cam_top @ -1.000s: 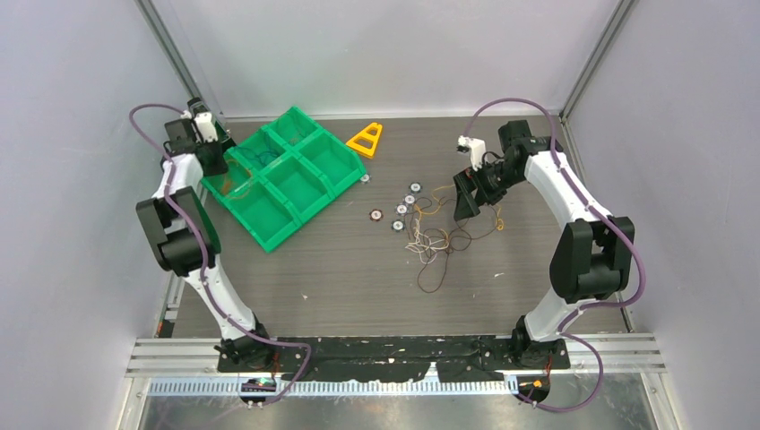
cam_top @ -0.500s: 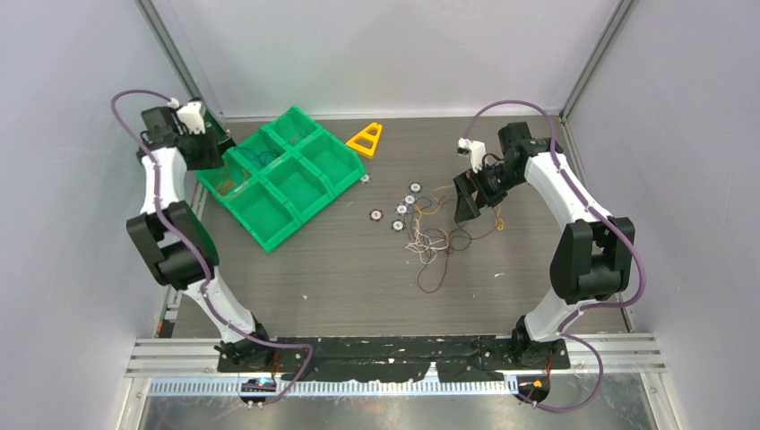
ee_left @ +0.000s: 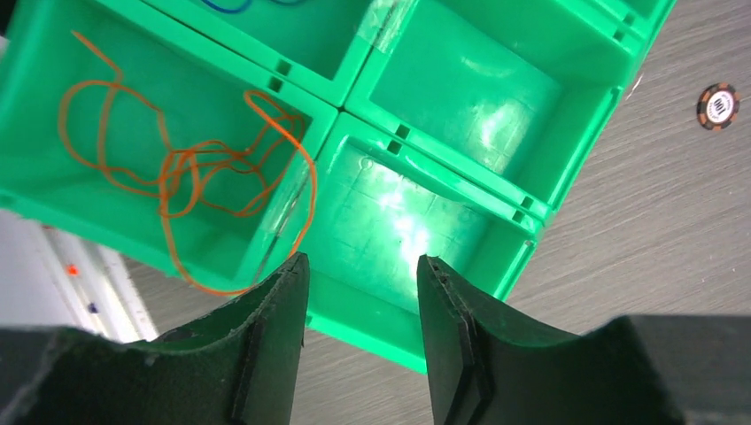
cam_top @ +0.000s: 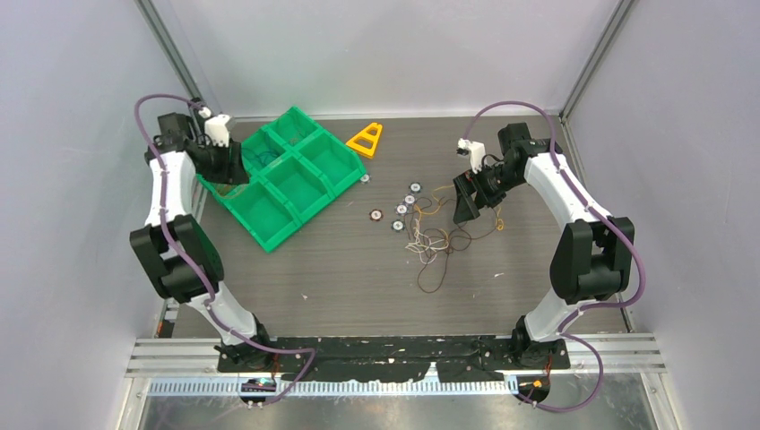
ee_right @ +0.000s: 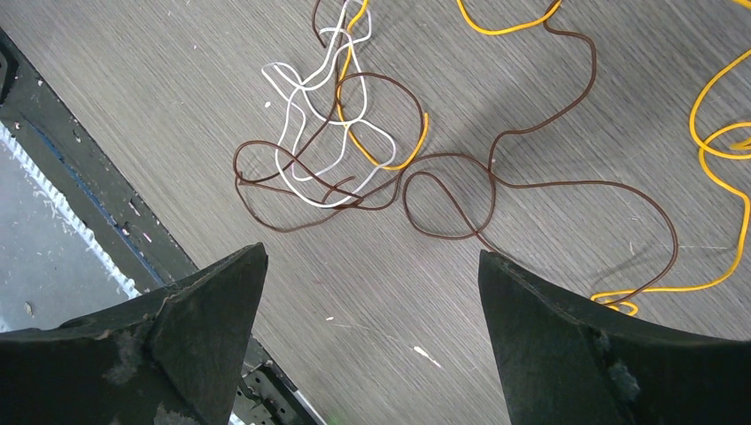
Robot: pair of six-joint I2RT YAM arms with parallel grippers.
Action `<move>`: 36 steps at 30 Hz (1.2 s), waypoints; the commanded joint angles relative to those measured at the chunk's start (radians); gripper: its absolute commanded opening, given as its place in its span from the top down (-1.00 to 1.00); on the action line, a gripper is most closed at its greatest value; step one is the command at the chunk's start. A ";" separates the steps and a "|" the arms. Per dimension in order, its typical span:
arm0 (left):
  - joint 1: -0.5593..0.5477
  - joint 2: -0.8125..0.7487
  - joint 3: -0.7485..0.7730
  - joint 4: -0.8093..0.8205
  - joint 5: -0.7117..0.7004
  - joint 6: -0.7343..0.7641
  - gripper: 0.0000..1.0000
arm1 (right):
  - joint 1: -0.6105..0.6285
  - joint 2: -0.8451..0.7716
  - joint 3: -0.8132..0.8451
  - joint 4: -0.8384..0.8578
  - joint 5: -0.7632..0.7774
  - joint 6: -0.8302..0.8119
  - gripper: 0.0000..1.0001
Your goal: Untangle the cables
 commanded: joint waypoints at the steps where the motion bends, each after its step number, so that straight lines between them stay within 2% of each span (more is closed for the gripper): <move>1: -0.034 0.050 -0.009 0.050 -0.083 -0.075 0.04 | 0.005 -0.039 0.007 0.009 -0.024 -0.010 -0.91; 10: -0.039 0.182 0.095 0.048 -0.186 -0.123 0.20 | 0.005 -0.044 0.002 0.007 -0.018 -0.005 -0.92; 12: -0.040 0.203 0.115 0.057 -0.208 -0.130 0.33 | 0.005 -0.044 0.004 0.007 -0.016 -0.003 -0.92; 19: -0.029 0.290 0.257 0.033 -0.251 -0.147 0.99 | 0.004 -0.034 0.021 -0.005 -0.006 -0.001 -0.93; 20: -0.024 0.303 0.279 0.027 -0.250 -0.153 1.00 | 0.005 -0.033 0.022 -0.006 -0.004 -0.001 -0.93; 24: -0.001 0.345 0.355 -0.005 -0.186 -0.184 0.99 | 0.004 -0.031 0.029 -0.010 0.005 -0.003 -0.94; 27: 0.016 0.295 0.332 -0.028 0.000 -0.178 0.46 | 0.004 -0.034 0.029 -0.014 0.015 -0.008 -0.94; 28: 0.015 0.264 0.294 -0.011 0.027 -0.165 0.34 | 0.003 -0.039 0.025 -0.016 0.015 -0.009 -0.94; 30: 0.007 0.208 0.225 0.012 0.046 -0.142 0.21 | 0.003 -0.040 0.019 -0.016 0.011 -0.009 -0.94; 33: -0.005 0.190 0.186 -0.001 0.027 -0.117 0.17 | 0.004 -0.034 0.018 -0.016 0.007 -0.005 -0.94; 36: -0.013 0.213 0.191 -0.024 -0.010 -0.120 0.23 | 0.004 -0.030 0.025 -0.016 0.006 -0.005 -0.94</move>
